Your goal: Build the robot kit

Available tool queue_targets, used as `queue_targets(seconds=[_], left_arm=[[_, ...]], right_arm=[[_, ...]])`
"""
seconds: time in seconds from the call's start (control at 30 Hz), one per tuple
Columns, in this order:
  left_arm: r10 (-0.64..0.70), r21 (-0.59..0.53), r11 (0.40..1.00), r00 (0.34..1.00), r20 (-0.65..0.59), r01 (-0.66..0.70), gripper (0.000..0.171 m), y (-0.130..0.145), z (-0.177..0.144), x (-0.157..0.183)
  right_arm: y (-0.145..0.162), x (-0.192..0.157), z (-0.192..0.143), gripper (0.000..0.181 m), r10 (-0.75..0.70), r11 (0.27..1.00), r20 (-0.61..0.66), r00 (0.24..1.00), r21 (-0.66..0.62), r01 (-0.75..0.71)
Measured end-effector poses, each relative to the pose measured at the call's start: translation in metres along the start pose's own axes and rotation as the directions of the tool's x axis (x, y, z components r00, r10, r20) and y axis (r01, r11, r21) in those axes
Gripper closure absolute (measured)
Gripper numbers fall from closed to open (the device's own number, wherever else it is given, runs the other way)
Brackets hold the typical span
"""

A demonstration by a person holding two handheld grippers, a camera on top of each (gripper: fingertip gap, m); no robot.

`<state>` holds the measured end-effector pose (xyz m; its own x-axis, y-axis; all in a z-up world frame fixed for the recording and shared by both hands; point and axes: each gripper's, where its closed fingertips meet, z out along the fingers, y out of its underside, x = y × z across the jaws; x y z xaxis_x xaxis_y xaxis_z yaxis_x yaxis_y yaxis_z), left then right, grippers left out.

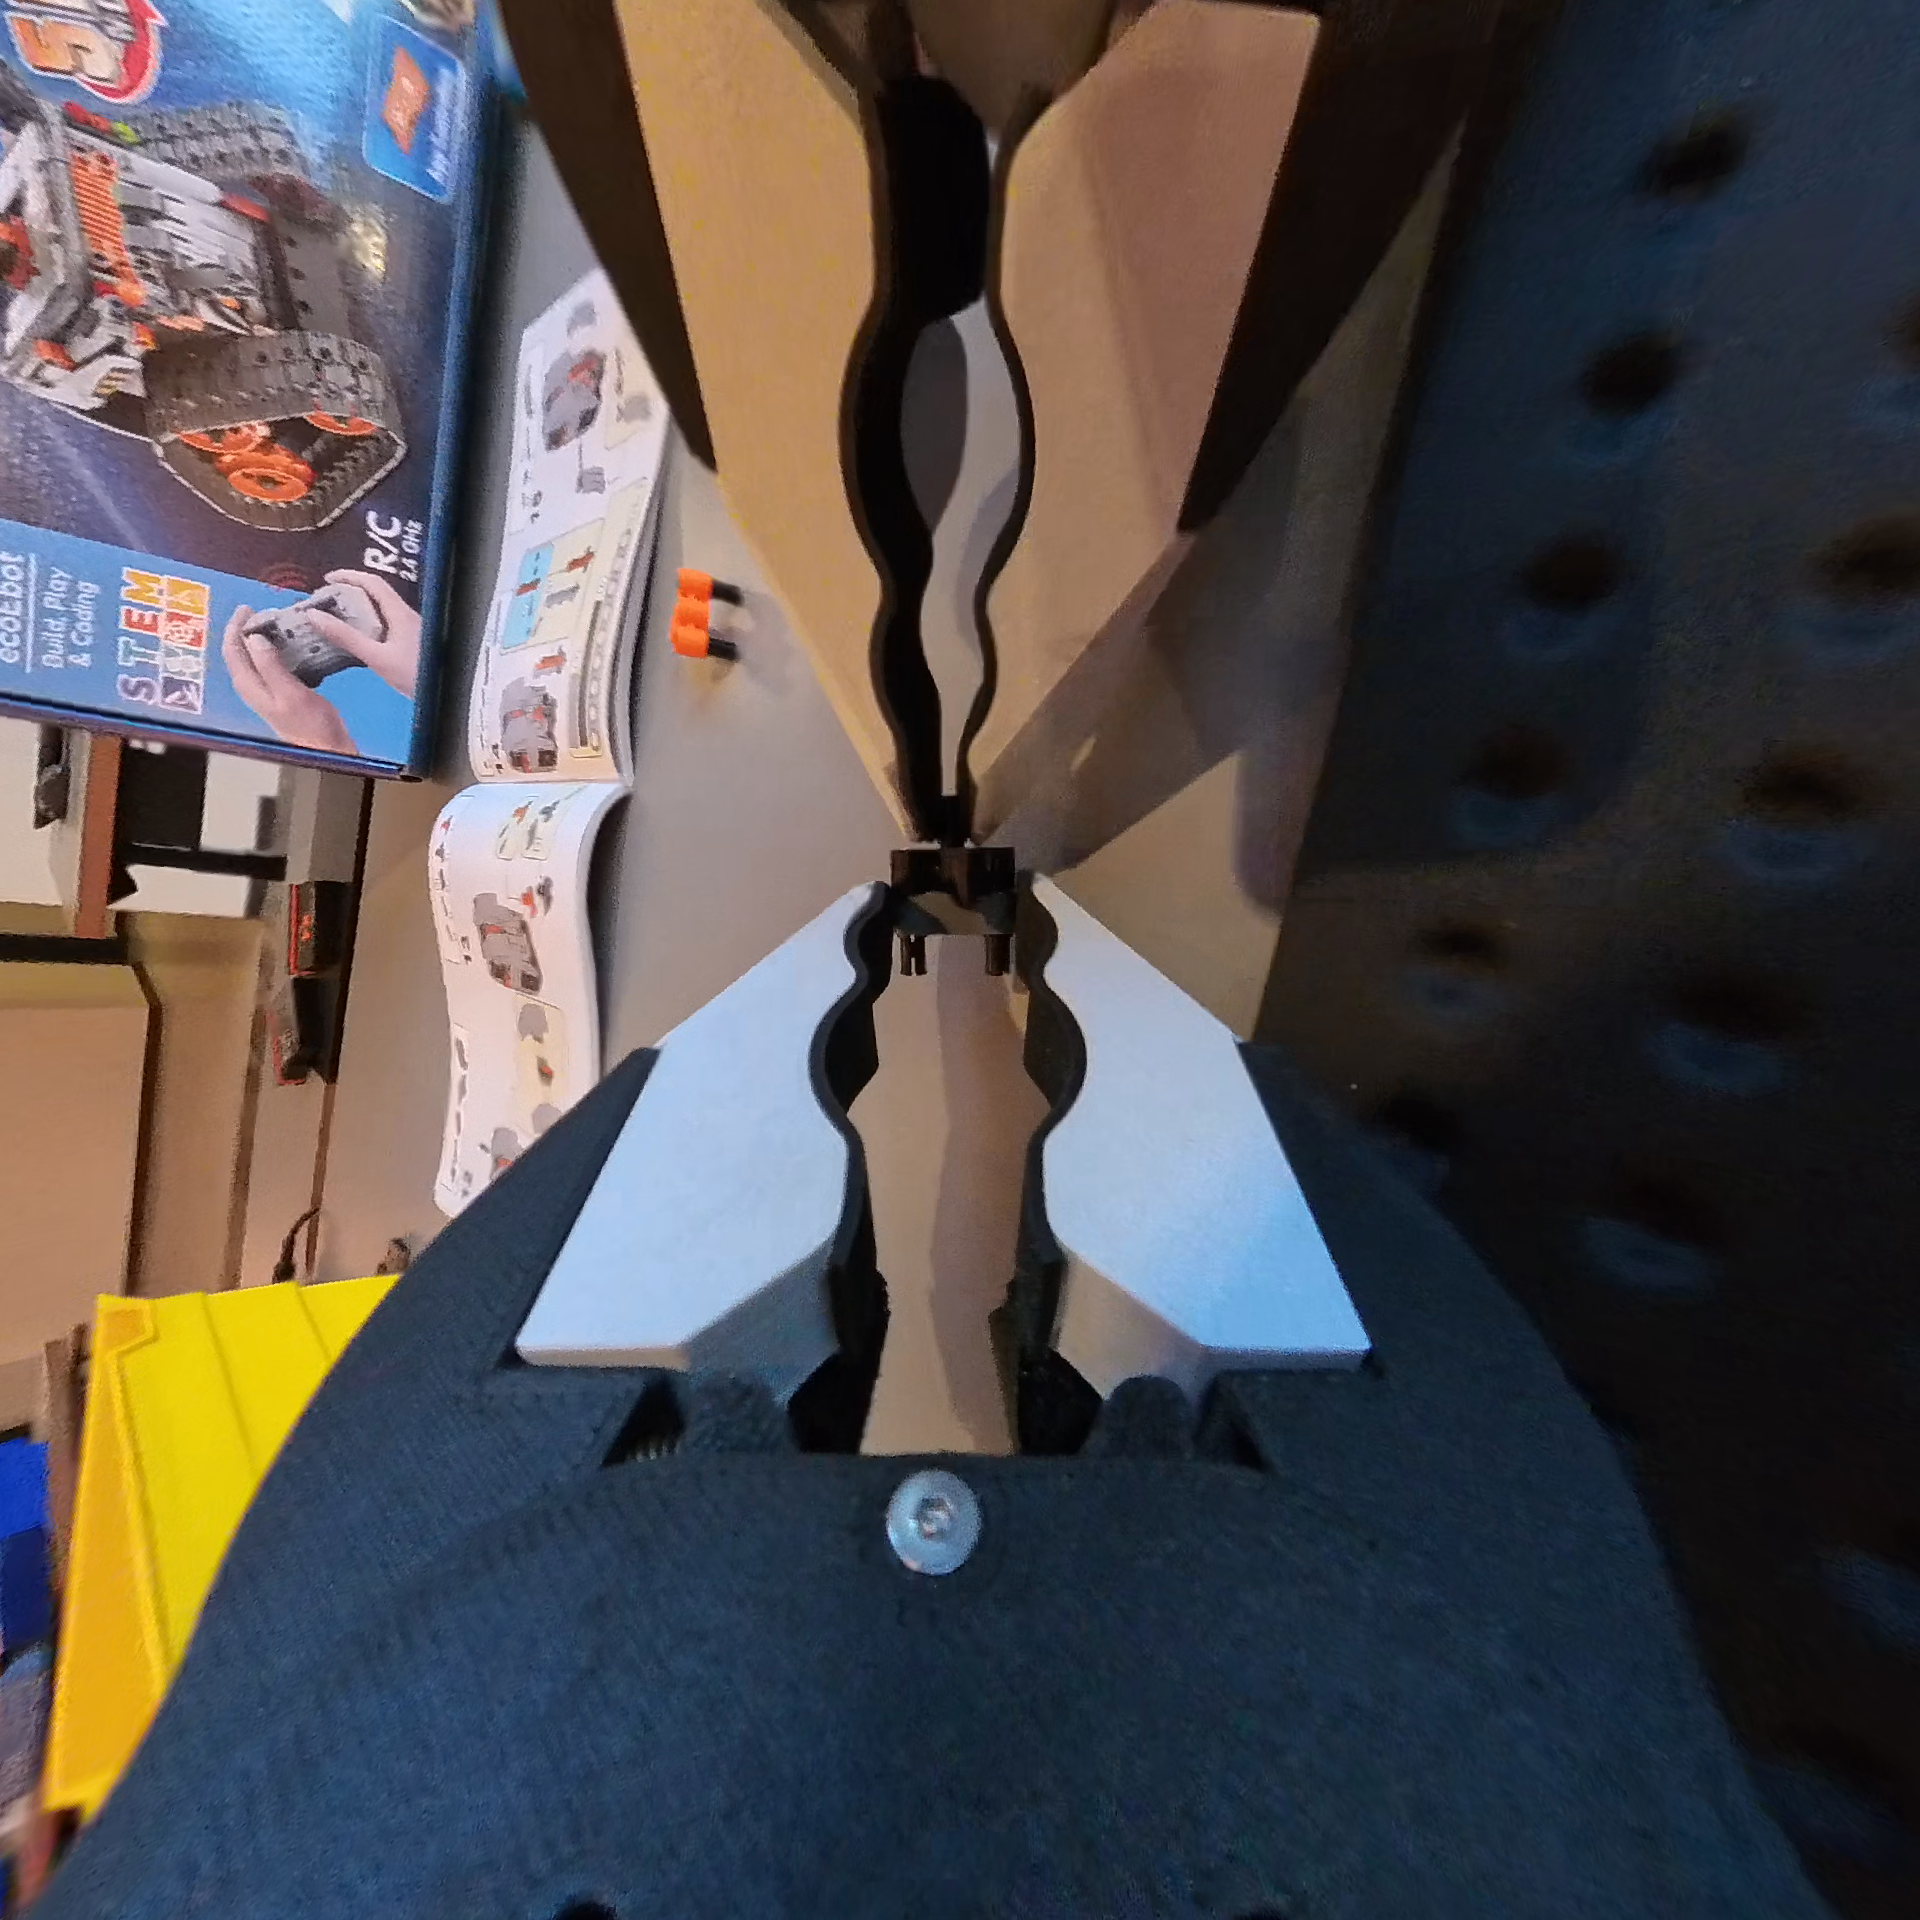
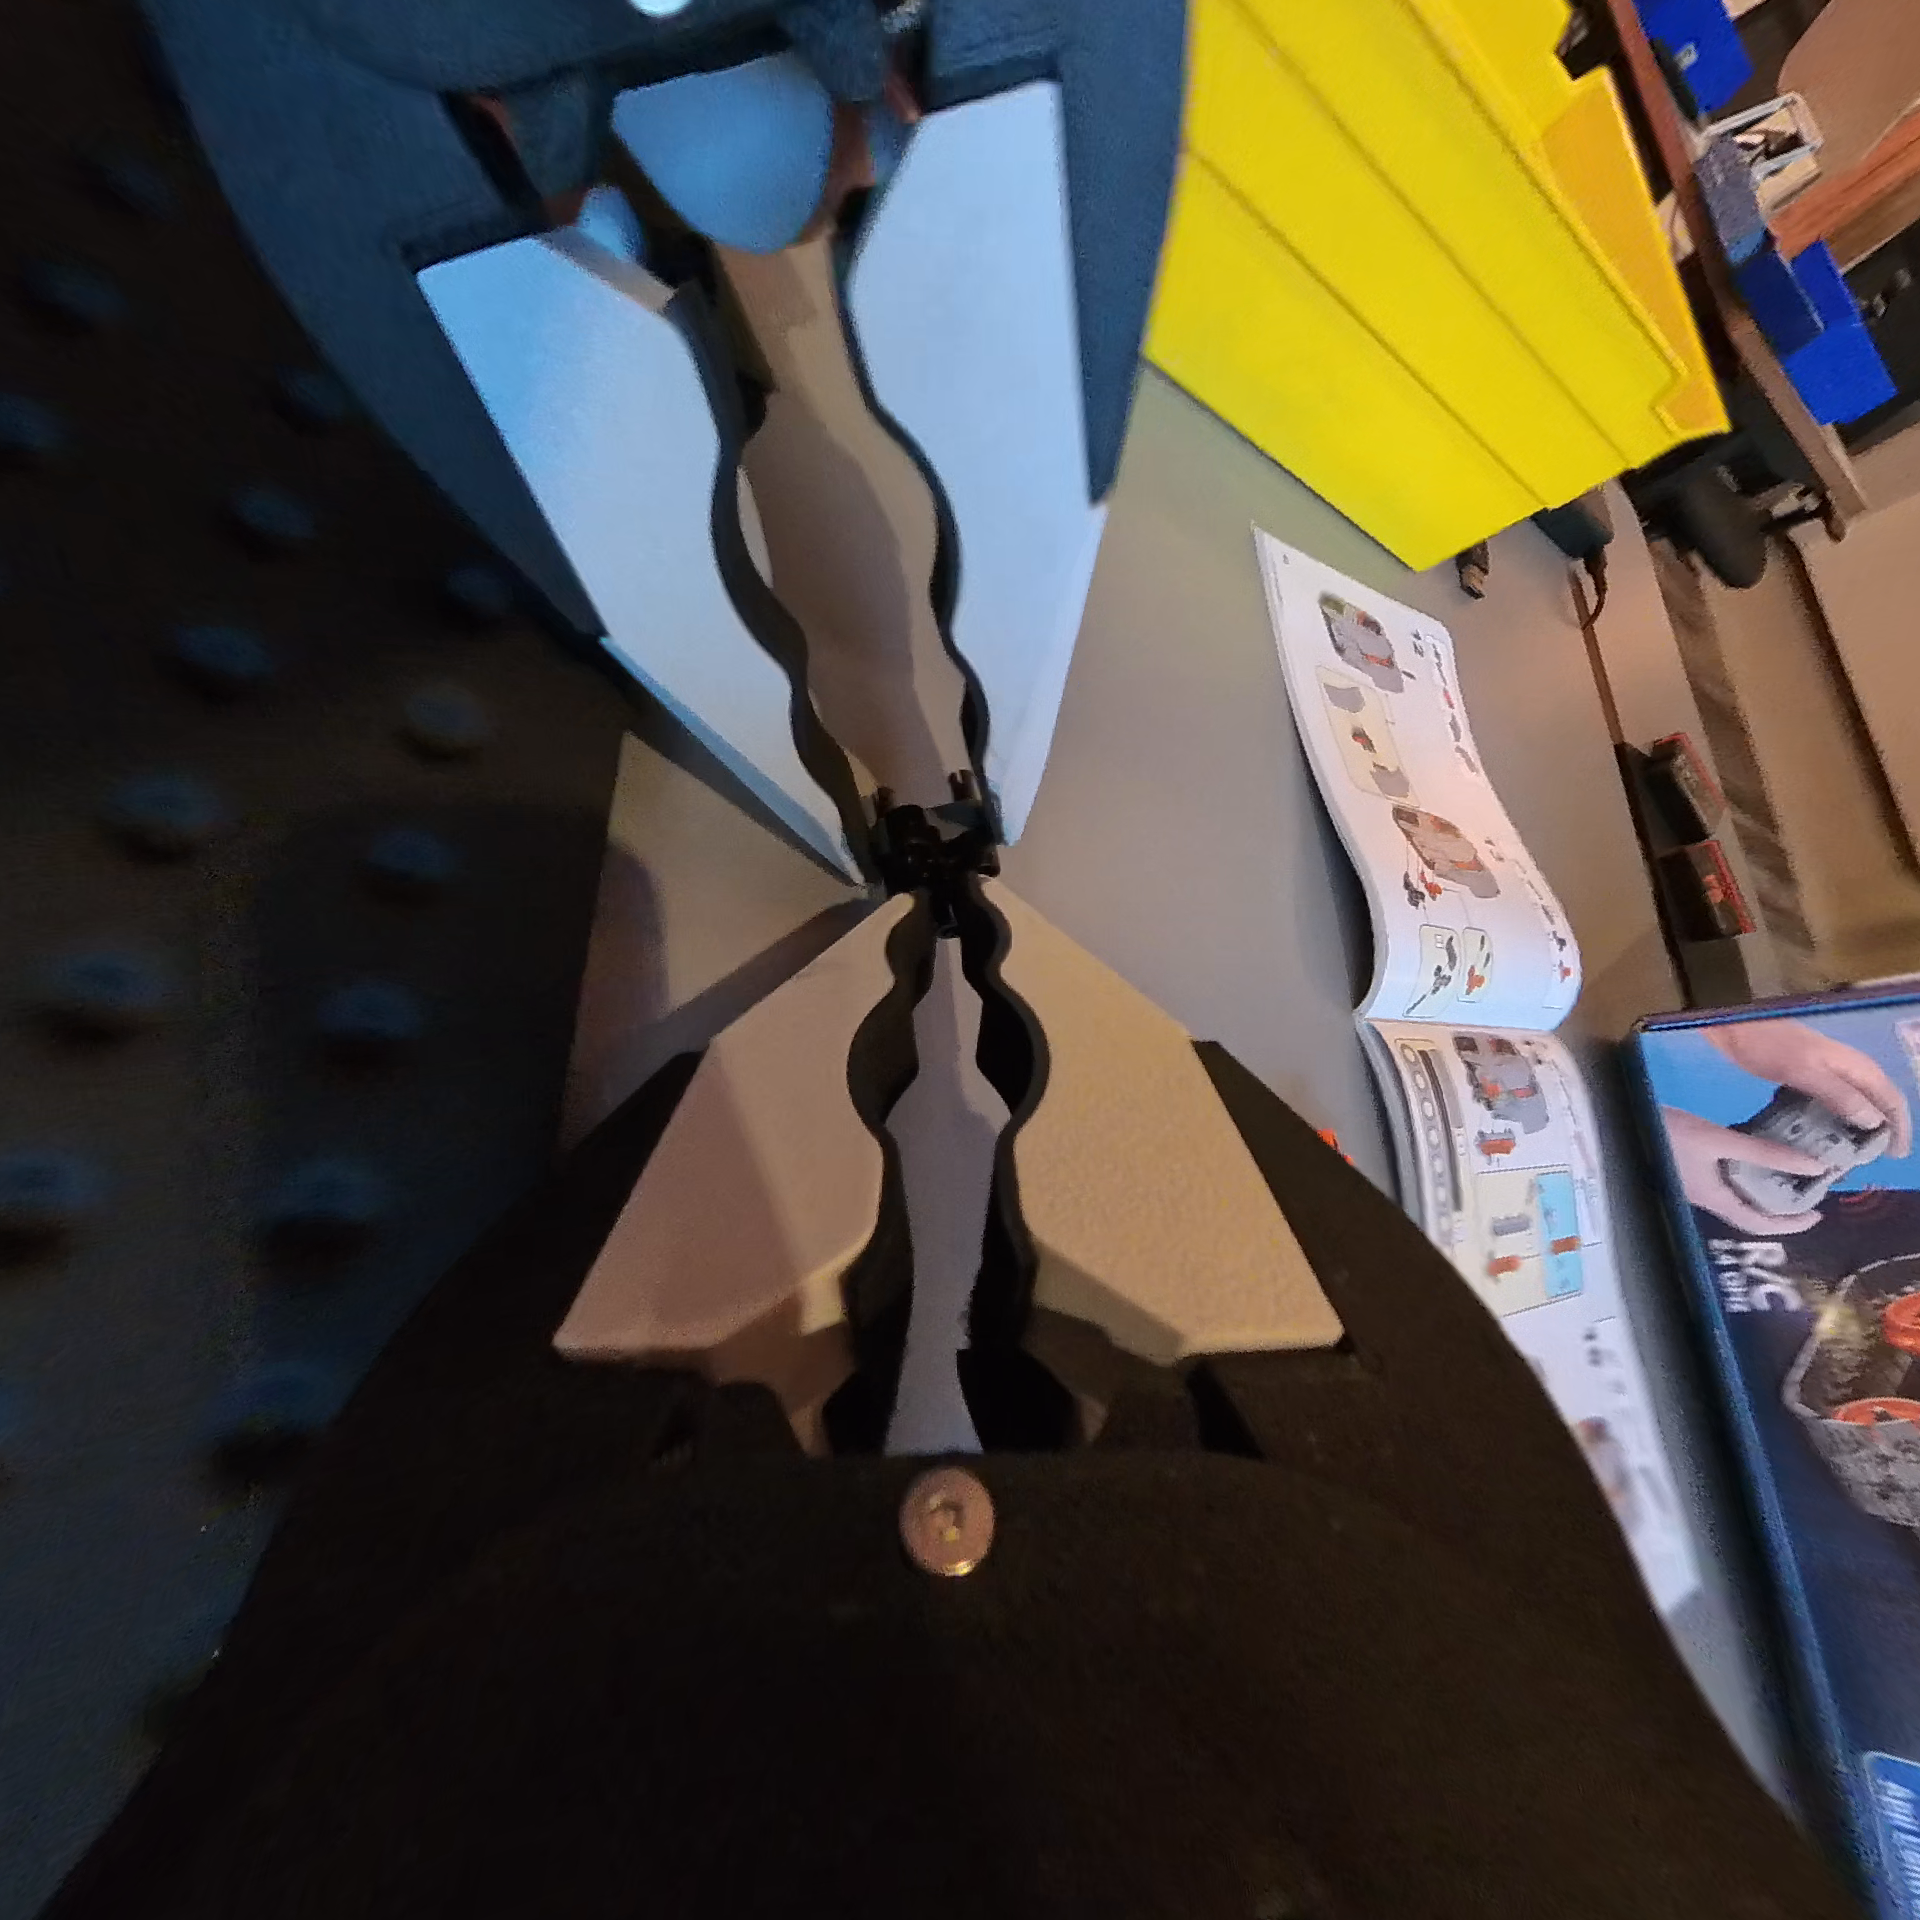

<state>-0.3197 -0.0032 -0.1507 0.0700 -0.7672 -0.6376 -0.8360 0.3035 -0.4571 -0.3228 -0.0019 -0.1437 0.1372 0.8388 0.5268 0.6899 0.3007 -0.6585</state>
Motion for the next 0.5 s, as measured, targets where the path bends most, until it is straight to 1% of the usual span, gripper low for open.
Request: queue_targets(seconds=[0.03, 0.1, 0.17, 0.23, 0.3, 0.4, 0.47, 0.5], left_arm=[[-0.021, 0.026, 0.999, 1.000, -0.014, 0.022, 0.152, -0.001, -0.001, -0.001], [-0.097, 0.081, 0.992, 0.994, -0.058, 0.102, 0.150, -0.004, -0.005, -0.004], [-0.201, 0.127, 0.968, 0.973, -0.111, 0.215, 0.144, -0.004, -0.010, -0.009], [-0.300, 0.155, 0.932, 0.937, -0.182, 0.328, 0.142, -0.005, -0.015, -0.013], [-0.384, 0.184, 0.885, 0.895, -0.225, 0.427, 0.142, -0.006, -0.019, -0.019], [-0.494, 0.157, 0.820, 0.819, -0.291, 0.550, 0.138, -0.002, -0.020, -0.022], [-0.580, 0.148, 0.745, 0.741, -0.339, 0.651, 0.136, -0.001, -0.023, -0.025], [-0.619, 0.156, 0.694, 0.693, -0.371, 0.703, 0.136, -0.003, -0.026, -0.029]], right_arm=[[-0.001, 0.001, -0.001, 0.180, 0.055, 0.998, 0.023, 0.998, 0.020, -0.056], [0.000, 0.002, -0.004, 0.179, 0.162, 0.984, 0.093, 0.982, 0.056, -0.167], [0.000, 0.005, -0.006, 0.179, 0.248, 0.961, 0.151, 0.957, 0.082, -0.262], [0.002, 0.006, -0.007, 0.179, 0.329, 0.932, 0.204, 0.922, 0.085, -0.352], [0.001, 0.009, -0.009, 0.179, 0.358, 0.916, 0.222, 0.907, 0.104, -0.387], [-0.002, 0.014, -0.013, 0.179, 0.377, 0.901, 0.226, 0.898, 0.134, -0.412], [-0.006, 0.018, -0.016, 0.179, 0.377, 0.895, 0.217, 0.900, 0.166, -0.415], [-0.008, 0.020, -0.018, 0.179, 0.374, 0.892, 0.213, 0.903, 0.186, -0.413]])
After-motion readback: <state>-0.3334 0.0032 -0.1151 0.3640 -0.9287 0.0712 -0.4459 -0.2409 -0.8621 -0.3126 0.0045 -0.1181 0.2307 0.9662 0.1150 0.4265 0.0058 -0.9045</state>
